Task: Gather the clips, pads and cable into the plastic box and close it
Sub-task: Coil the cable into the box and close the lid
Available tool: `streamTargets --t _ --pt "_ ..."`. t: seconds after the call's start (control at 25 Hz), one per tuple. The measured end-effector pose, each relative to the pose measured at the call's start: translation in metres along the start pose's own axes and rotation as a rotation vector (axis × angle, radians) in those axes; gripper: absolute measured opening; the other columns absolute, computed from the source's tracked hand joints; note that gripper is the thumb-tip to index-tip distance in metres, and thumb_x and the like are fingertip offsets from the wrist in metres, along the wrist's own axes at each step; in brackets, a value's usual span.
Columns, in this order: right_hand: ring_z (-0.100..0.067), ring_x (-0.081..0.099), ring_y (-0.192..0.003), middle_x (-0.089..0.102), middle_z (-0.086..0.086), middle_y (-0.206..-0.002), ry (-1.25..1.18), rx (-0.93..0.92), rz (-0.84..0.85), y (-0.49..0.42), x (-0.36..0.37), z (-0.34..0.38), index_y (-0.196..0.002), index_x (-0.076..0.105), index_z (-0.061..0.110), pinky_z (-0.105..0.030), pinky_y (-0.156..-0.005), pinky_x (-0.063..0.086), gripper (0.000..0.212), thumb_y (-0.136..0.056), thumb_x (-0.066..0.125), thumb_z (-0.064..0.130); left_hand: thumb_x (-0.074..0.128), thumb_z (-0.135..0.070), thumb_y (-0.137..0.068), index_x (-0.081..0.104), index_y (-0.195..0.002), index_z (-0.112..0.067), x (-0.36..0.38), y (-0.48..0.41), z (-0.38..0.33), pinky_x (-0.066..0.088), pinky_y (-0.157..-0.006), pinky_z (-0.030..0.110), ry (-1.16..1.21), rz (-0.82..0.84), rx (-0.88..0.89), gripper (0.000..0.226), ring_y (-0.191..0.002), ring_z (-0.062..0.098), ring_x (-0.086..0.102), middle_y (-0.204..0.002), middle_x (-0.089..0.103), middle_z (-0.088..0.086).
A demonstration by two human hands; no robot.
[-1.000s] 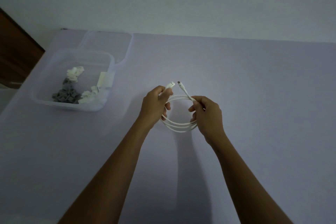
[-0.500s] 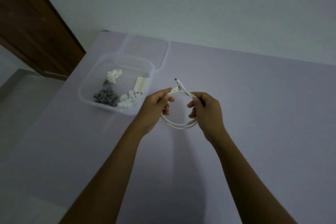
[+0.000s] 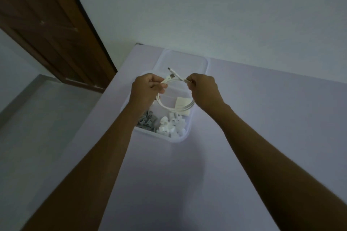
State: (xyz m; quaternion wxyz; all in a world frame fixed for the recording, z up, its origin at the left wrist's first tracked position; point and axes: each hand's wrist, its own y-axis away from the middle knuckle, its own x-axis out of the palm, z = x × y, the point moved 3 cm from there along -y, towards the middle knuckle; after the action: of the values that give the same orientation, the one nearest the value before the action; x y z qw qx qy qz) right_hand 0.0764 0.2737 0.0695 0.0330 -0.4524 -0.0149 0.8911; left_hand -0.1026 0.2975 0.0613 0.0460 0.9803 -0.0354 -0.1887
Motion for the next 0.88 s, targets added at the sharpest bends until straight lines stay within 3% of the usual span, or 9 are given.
streamTargets --t 0.16,0.4,0.72,0.88 --pt "-0.028 0.058 -0.074 0.061 -0.012 -0.086 0.232 -0.08 0.061 -0.036 0.036 0.003 -0.095 0.063 0.006 -0.033 -0.059 0.041 0.016 -0.093 0.047 0.004 0.072 -0.014 -0.077 0.07 -0.086 -0.01 -0.007 -0.035 0.03 0.049 -0.057 0.011 -0.209 -0.042 0.008 0.01 -0.062 0.008 0.062 -0.083 0.073 0.009" --pt "-0.024 0.046 -0.066 0.057 -0.012 -0.083 0.445 -0.107 0.181 -0.052 0.077 -0.005 -0.092 0.057 0.006 -0.031 -0.06 0.033 0.017 -0.088 0.045 -0.005 0.068 -0.015 -0.079 0.069 -0.088 -0.01 -0.001 -0.06 0.07 0.057 -0.074 0.035 -0.328 0.036 -0.026 0.011 -0.079 0.023 0.068 -0.087 0.073 0.009" --pt "-0.024 0.046 -0.065 0.05 -0.008 -0.076 0.52 0.004 0.213 -0.057 0.092 -0.007 -0.089 0.058 0.006 -0.03 -0.059 0.037 0.019 -0.086 0.045 -0.007 0.065 -0.015 -0.082 0.07 -0.092 -0.01 0.007 -0.069 0.079 0.049 -0.072 0.028 -0.502 0.105 0.029 0.011 -0.084 0.023 0.066 -0.094 0.072 0.009" --pt "-0.026 0.055 -0.071 0.058 -0.01 -0.082 0.53 0.026 0.258 -0.059 0.099 -0.007 -0.085 0.058 0.006 -0.03 -0.061 0.04 0.017 -0.086 0.046 -0.006 0.065 -0.016 -0.083 0.071 -0.097 -0.013 0.011 -0.07 0.085 0.055 -0.073 0.033 -0.624 0.1 0.026 0.015 -0.086 0.027 0.067 -0.099 0.071 0.008"
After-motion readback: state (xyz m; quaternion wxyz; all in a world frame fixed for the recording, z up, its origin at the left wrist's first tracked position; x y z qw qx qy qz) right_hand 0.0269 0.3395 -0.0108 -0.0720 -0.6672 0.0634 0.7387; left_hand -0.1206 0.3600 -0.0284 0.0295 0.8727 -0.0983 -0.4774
